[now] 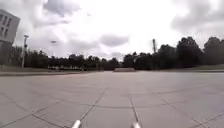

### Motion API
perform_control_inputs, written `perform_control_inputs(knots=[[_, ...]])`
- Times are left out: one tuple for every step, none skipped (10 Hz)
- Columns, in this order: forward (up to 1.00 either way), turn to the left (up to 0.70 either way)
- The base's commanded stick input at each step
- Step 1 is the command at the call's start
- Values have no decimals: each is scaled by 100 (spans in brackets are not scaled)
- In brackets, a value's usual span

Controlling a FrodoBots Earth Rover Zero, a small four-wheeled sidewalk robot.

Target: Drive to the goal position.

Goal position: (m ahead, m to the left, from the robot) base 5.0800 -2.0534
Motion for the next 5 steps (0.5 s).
perform_control_inputs(knots=[[70, 0], [70, 0], [70, 0], [70, 0], [70, 0]])
